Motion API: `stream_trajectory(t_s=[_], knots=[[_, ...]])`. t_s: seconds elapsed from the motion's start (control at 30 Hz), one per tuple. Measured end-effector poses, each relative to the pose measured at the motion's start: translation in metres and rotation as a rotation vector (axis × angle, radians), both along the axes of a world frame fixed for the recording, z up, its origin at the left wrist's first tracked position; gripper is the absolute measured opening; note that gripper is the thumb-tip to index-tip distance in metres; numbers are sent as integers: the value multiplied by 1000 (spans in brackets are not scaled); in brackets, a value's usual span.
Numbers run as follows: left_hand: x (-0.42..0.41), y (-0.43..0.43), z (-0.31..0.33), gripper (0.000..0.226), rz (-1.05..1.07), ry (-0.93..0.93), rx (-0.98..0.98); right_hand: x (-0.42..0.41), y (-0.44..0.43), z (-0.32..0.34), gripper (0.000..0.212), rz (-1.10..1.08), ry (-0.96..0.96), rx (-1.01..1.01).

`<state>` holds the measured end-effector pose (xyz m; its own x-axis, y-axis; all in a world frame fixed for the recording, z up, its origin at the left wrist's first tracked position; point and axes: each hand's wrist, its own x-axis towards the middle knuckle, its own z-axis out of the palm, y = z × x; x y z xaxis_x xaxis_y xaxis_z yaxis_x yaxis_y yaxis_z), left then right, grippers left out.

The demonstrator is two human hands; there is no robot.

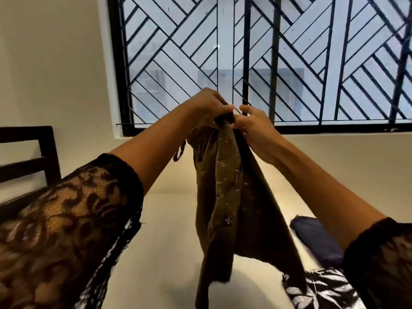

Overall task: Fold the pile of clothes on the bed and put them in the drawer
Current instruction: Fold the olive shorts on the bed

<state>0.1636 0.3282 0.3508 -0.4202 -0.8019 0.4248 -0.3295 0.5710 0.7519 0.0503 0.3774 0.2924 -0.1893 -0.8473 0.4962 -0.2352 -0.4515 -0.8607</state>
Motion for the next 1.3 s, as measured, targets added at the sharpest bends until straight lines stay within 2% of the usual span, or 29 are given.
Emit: stream_trajectory(t_s=[0.07, 0.17, 0.27, 0.33, 0.4, 0.5, 0.7, 0.83, 0.93, 1.0, 1.07, 1.1, 1.17, 1.27, 1.3], knots=[[-6, -11, -6, 30, 64, 102, 15, 0, 8, -19, 73, -136, 190, -32], [-11, -26, -11, 41, 153, 222, 54, 1, 24, -67, 99, -376, 475, -29], [-14, -35, -14, 47, 214, 288, 72, 9, 35, -120, 119, -597, 600, 40], [-15, -39, -17, 50, 259, 307, 59, 16, 40, -148, 119, -664, 675, 38], [-15, -43, -20, 51, 294, 307, 43, 14, 38, -169, 114, -699, 719, 97], [-9, -55, -24, 54, 330, 367, 36, -2, 20, -192, 98, -667, 646, 343], [11, -84, -24, 52, 302, 500, 34, -55, -36, -214, 25, -585, 418, 518], [23, -117, -40, 29, 340, 563, 88, -88, -76, -194, 16, -658, 601, 575], [34, -148, -70, 15, 328, 631, 364, -112, -100, -174, 13, -751, 826, 580], [44, -174, -89, 22, 264, 652, 561, -128, -116, -160, 19, -848, 957, 522], [51, -193, -106, 11, 248, 713, 649, -137, -125, -144, 25, -951, 1008, 457], [52, -201, -112, 1, 228, 739, 655, -140, -128, -137, 26, -1002, 1016, 411], [50, -204, -121, 15, 169, 796, 588, -142, -128, -126, 27, -1085, 1007, 264], [57, -192, -136, 14, 122, 879, 499, -141, -115, -134, 43, -1090, 991, -88], [64, -191, -148, 16, 138, 908, 498, -140, -110, -146, 42, -1064, 1035, -153]])
